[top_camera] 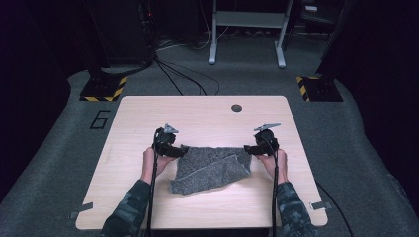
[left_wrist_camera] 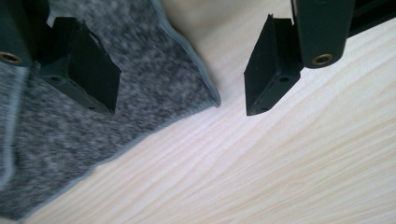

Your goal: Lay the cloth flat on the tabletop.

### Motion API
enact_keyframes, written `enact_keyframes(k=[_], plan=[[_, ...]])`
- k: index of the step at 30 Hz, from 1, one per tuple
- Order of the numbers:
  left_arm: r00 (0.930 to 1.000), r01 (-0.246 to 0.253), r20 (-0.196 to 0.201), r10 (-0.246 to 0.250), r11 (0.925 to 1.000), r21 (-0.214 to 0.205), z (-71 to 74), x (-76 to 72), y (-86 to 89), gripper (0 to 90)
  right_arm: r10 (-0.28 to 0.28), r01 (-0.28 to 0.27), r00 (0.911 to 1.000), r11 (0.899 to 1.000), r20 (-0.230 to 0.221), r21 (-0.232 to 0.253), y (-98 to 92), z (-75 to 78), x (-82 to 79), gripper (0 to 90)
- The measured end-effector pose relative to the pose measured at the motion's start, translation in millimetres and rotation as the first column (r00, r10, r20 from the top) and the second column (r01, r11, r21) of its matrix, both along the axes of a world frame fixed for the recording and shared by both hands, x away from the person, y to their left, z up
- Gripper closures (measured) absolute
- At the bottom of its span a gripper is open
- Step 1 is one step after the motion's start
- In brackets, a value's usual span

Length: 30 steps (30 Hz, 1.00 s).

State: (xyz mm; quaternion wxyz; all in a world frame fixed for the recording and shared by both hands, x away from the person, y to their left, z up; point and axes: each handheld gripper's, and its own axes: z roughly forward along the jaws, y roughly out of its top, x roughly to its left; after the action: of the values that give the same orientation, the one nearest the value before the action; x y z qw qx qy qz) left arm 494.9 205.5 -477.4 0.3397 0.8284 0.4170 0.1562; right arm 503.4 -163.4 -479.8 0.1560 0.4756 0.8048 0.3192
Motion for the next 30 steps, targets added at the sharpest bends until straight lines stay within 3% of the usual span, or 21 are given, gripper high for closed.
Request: enact_keyframes(k=[7, 12, 17, 23, 30], plan=[[0.9994, 0.001, -0.035, 0.001, 0.9986, 0.052, -17.6, 18.0, -7.3, 30.7, -0.005, 0.004, 0.9997, 1.0, -0.022, -0.026, 7.0, -10.9, 9.1, 43.3], [0.9989, -0.015, -0.045, 0.017, 0.9986, 0.05, -27.7, 21.9, -5.7, 32.4, -0.008, 0.007, 0.9995, 0.999, -0.032, -0.045, 7.6, -17.7, 12.6, 46.2], [0.9988, -0.002, -0.049, 0.005, 0.9984, 0.057, -32.6, 20.7, -5.1, 38.5, -0.007, 0.003, 0.998, 0.998, -0.063, -0.058, 7.5, -24.5, 14.4, 52.3], [0.9995, 0.001, -0.032, 0.001, 0.998, 0.063, -32.7, 14.8, -8.4, 46.2, -0.014, 0.012, 0.9989, 0.999, -0.044, -0.041, 5.3, -25.7, 13.7, 62.7], [0.9999, 0.005, -0.015, -0.004, 0.9987, 0.051, -33.4, 8.5, -13.1, 59.3, 0.012, -0.016, 0.9982, 0.998, -0.059, -0.065, 11.9, -23.7, 11.5, 76.1]])
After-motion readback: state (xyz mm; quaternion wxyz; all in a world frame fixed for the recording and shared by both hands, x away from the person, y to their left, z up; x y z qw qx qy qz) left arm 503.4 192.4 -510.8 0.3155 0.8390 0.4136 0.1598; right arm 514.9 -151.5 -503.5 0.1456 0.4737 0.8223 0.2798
